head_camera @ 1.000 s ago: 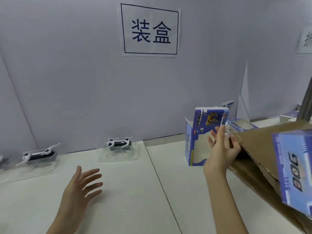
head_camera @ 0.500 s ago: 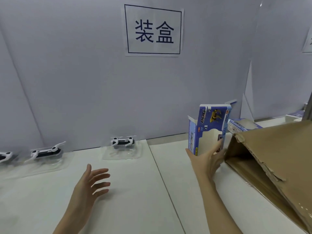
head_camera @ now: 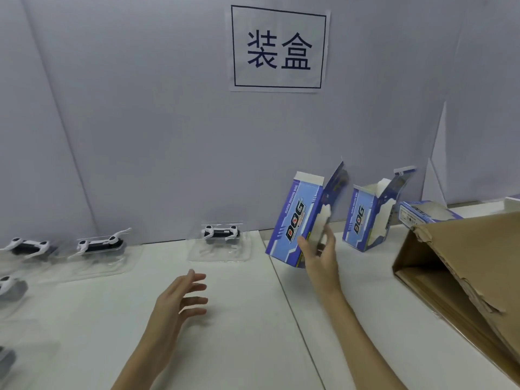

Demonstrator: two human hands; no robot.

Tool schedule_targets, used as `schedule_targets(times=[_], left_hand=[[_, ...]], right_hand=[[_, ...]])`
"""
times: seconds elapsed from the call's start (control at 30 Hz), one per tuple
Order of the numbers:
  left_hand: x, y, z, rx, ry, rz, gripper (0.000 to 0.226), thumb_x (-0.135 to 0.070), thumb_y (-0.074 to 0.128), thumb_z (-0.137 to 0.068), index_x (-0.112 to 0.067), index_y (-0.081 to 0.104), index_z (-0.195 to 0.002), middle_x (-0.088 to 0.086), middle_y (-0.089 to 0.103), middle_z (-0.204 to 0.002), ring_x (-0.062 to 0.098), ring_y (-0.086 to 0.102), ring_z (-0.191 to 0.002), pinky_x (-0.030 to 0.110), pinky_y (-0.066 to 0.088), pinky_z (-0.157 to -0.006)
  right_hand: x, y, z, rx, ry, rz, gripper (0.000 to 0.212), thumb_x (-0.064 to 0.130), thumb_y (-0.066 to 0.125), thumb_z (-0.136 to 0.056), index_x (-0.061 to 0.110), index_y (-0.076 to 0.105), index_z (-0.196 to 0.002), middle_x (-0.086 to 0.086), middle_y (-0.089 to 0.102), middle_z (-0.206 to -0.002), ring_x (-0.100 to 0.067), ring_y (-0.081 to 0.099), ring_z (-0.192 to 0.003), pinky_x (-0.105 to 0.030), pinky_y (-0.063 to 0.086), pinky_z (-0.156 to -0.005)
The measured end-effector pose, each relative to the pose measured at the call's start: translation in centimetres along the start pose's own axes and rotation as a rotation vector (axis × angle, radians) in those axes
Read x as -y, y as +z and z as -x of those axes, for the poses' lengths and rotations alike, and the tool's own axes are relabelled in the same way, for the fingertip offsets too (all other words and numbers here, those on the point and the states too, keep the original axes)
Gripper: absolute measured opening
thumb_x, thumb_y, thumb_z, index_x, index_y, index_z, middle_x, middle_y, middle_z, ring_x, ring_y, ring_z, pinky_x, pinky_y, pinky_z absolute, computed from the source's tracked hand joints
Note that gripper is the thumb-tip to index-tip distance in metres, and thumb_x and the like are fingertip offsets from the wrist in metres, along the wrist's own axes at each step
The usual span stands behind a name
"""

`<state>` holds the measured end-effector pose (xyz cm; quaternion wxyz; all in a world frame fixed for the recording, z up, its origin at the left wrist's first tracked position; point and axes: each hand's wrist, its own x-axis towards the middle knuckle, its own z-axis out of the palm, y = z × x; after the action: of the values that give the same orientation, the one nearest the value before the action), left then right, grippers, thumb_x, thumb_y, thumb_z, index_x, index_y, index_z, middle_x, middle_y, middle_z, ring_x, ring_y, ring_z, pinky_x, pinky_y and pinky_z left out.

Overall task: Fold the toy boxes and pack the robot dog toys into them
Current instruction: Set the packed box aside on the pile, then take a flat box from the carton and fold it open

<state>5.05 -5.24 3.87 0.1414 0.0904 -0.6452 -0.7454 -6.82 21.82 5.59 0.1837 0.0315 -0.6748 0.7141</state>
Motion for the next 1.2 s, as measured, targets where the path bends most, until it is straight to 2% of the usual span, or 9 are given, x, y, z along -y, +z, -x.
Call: schedule_targets(times=[0.2, 0.27, 0.33, 0.43, 0.5, 0.63, 0.87, 1.03, 1.2], left_hand=[[-1.2, 1.5, 1.1, 0.054, 0.054, 0.034, 0.06, -0.066, 0.074, -0.078, -0.037, 0.064, -0.128, 0.009, 0.071, -0.128, 0.018, 0.076, -0.099, 0.039, 0.059, -0.082], [-2.2, 1.9, 1.0, 0.153, 0.001, 0.265, 0.077, -0.07, 0.089, -0.058, -0.024, 0.073, -0.119, 0.011, 0.076, -0.115, 0.024, 0.078, -0.088, 0.04, 0.063, -0.072], [-2.9, 1.5, 1.0, 0.177, 0.027, 0.434, 0.073, -0.06, 0.089, -0.069, -0.017, 0.073, -0.125, 0.01, 0.077, -0.114, 0.026, 0.078, -0.089, 0.04, 0.064, -0.068], [-2.6, 0.4, 1.0, 0.147, 0.102, 0.332, 0.053, -0.042, 0.062, -0.092, -0.036, 0.055, -0.145, 0.008, 0.071, -0.132, 0.033, 0.073, -0.111, 0.045, 0.064, -0.076], [-1.9, 0.2, 0.8, 0.135, 0.06, 0.271, 0.055, -0.041, 0.06, -0.087, -0.042, 0.054, -0.142, 0.01, 0.07, -0.133, 0.036, 0.071, -0.114, 0.05, 0.063, -0.081], [-1.5, 1.7, 1.5, 0.106, 0.075, 0.116, 0.054, -0.056, 0.068, -0.082, -0.052, 0.05, -0.133, 0.004, 0.074, -0.124, 0.031, 0.073, -0.111, 0.061, 0.056, -0.097], [-1.5, 2.0, 2.0, 0.162, 0.153, 0.034, 0.077, -0.048, 0.077, -0.082, -0.066, 0.036, -0.144, -0.028, 0.062, -0.134, 0.013, 0.072, -0.114, 0.028, 0.063, -0.077], [-2.3, 1.7, 2.9, 0.131, 0.157, 0.002, 0.076, -0.038, 0.072, -0.081, -0.05, 0.038, -0.148, -0.005, 0.062, -0.139, 0.029, 0.074, -0.11, 0.049, 0.063, -0.086], [-3.8, 3.0, 2.9, 0.165, 0.162, -0.185, 0.033, 0.019, 0.048, -0.097, -0.007, 0.042, -0.118, 0.015, 0.056, -0.095, -0.003, 0.07, -0.062, 0.013, 0.052, -0.054]], right_hand=[[2.0, 2.6, 3.0, 0.647, 0.421, -0.479, 0.058, 0.045, 0.06, -0.087, 0.012, 0.069, -0.133, -0.016, 0.07, -0.132, -0.033, 0.069, -0.114, -0.044, 0.057, -0.091], [1.9, 3.6, 4.0, 0.771, 0.463, -0.376, 0.057, 0.041, 0.064, -0.084, 0.006, 0.071, -0.128, -0.024, 0.067, -0.13, -0.039, 0.062, -0.114, -0.048, 0.051, -0.095], [1.3, 4.7, 4.8, 0.836, 0.402, -0.161, 0.046, 0.038, 0.059, -0.092, 0.011, 0.071, -0.126, -0.02, 0.071, -0.123, -0.036, 0.063, -0.108, -0.044, 0.054, -0.088], [1.3, 5.1, 5.4, 0.773, 0.3, -0.037, 0.034, 0.029, 0.052, -0.106, 0.04, 0.056, -0.137, -0.01, 0.077, -0.114, -0.023, 0.074, -0.1, -0.033, 0.06, -0.081], [1.6, 5.2, 5.7, 0.693, 0.251, -0.093, 0.042, 0.052, 0.057, -0.099, 0.055, 0.046, -0.139, 0.0, 0.077, -0.114, -0.018, 0.075, -0.102, -0.03, 0.06, -0.078], [2.2, 5.5, 6.0, 0.635, 0.146, -0.166, 0.061, 0.06, 0.063, -0.088, 0.058, 0.04, -0.144, 0.001, 0.073, -0.123, -0.022, 0.074, -0.111, -0.037, 0.063, -0.084], [3.0, 5.3, 6.6, 0.636, 0.07, -0.189, 0.062, 0.044, 0.063, -0.086, 0.053, 0.043, -0.144, 0.006, 0.073, -0.121, -0.027, 0.074, -0.11, -0.032, 0.064, -0.078], [3.4, 5.1, 6.8, 0.658, 0.076, -0.18, 0.054, 0.036, 0.066, -0.093, 0.048, 0.046, -0.141, 0.0, 0.068, -0.125, -0.023, 0.074, -0.109, -0.027, 0.063, -0.071], [3.3, 5.6, 7.4, 0.661, 0.092, -0.126, 0.04, 0.048, 0.063, -0.092, 0.018, 0.057, -0.117, -0.008, 0.077, -0.109, -0.027, 0.077, -0.098, -0.033, 0.063, -0.078]])
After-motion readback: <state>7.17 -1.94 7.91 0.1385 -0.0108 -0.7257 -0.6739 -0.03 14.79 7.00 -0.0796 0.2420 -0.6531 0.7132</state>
